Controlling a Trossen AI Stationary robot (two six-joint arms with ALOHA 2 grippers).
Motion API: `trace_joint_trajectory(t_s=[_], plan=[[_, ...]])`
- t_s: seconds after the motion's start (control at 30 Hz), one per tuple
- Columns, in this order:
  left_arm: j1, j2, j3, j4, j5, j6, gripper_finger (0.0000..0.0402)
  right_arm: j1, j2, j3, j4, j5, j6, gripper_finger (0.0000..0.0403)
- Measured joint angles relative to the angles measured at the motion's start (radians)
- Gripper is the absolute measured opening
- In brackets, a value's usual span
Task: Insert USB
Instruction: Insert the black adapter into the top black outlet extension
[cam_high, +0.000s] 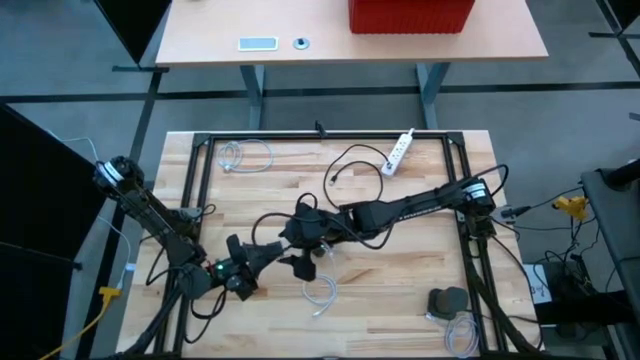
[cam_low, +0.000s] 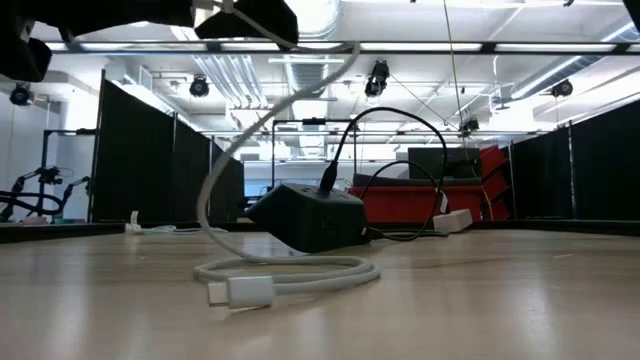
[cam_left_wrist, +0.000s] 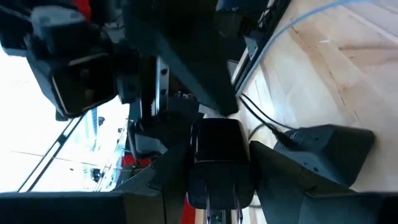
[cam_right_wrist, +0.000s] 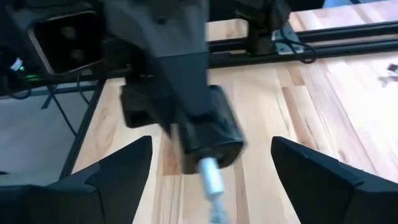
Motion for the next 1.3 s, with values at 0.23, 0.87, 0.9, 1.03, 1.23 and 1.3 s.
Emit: trace_joint_trajectory(t_s=[0.23, 0.87, 0.9, 1.03, 1.23, 1.3], plan=[[0.000, 0.000, 0.000, 0.000, 0.019, 0.000, 0.0146, -0.001, 0.000, 0.000, -0.006, -0.008, 0.007, 0.0318], [-0.002, 0.000, 0.001, 0.030, 0.072, 0.065, 0.0146, -0.007, 0.019, -0.001, 0.050, -0.131, -0.024, 0.0273], [-0.002, 0.000, 0.004, 0.029, 0.071, 0.069, 0.0146, -0.007, 0.019, -0.001, 0.053, -0.131, -0.023, 0.0270], [-0.002, 0.002, 0.020, 0.031, 0.073, 0.091, 0.0146, -0.007, 0.019, -0.001, 0.063, -0.132, -0.022, 0.0254], [-0.002, 0.003, 0.029, 0.030, 0.097, 0.105, 0.0146, -0.007, 0.019, -0.001, 0.069, -0.137, -0.018, 0.0210], [-0.002, 0.005, 0.029, 0.028, 0.097, 0.105, 0.0146, -0.007, 0.019, -0.001, 0.069, -0.140, -0.018, 0.0181]])
